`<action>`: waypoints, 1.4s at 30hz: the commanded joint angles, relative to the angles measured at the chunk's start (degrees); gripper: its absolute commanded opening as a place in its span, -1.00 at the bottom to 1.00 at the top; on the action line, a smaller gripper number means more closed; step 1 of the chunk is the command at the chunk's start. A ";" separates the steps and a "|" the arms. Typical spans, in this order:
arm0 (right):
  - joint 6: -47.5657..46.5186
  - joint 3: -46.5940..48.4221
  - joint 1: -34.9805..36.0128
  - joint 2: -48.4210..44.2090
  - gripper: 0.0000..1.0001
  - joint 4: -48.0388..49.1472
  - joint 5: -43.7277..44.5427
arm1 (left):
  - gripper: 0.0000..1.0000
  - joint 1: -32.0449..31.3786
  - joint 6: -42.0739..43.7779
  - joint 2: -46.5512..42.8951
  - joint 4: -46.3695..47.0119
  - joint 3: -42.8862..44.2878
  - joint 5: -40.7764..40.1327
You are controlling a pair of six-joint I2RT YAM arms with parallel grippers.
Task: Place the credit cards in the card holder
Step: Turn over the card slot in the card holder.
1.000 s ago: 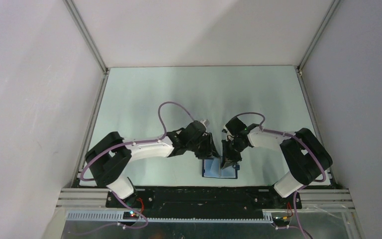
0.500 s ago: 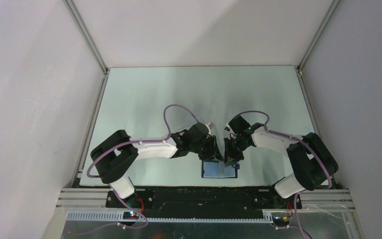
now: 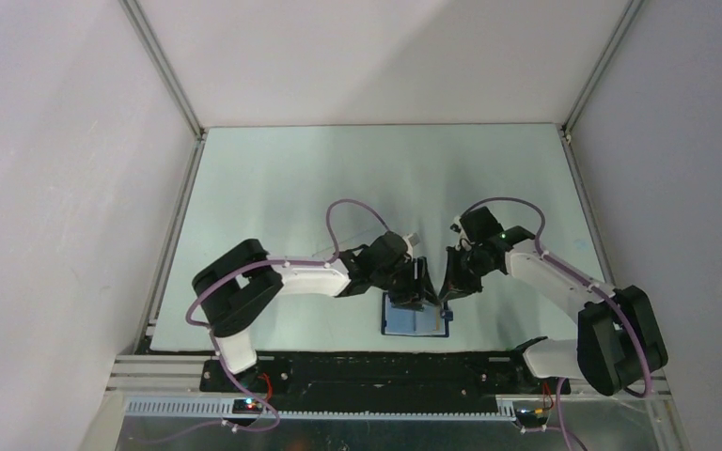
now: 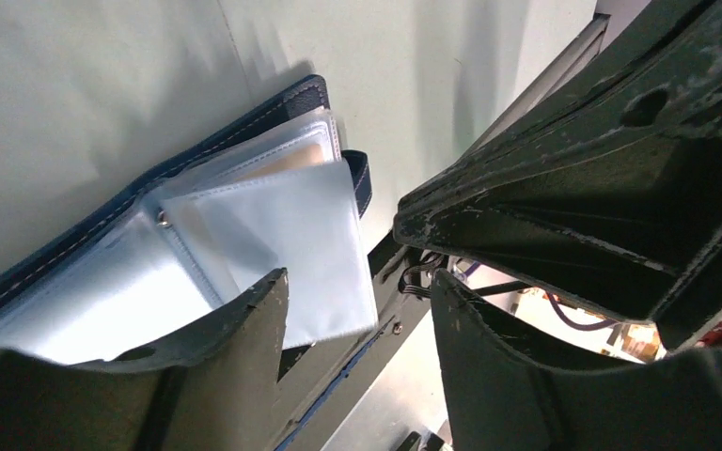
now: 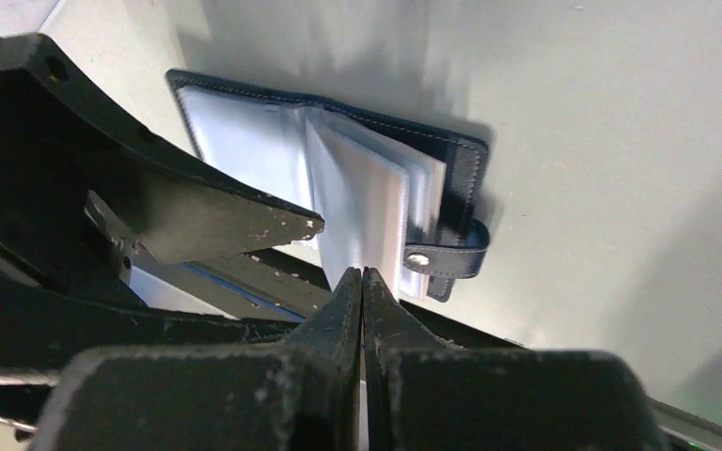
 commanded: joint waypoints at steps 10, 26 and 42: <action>-2.78 1.94 -4.95 -3.04 -1.00 -3.37 1.64 | 0.27 -2.03 -2.50 6.36 2.59 4.30 1.33; -3.06 1.98 -5.11 -5.81 -0.60 -0.91 -1.02 | 0.38 0.15 0.35 -8.15 3.20 -1.91 -5.59; -0.91 20.08 5.70 8.49 0.05 3.73 -1.41 | 0.39 18.86 5.24 -37.42 -11.52 -18.22 -13.50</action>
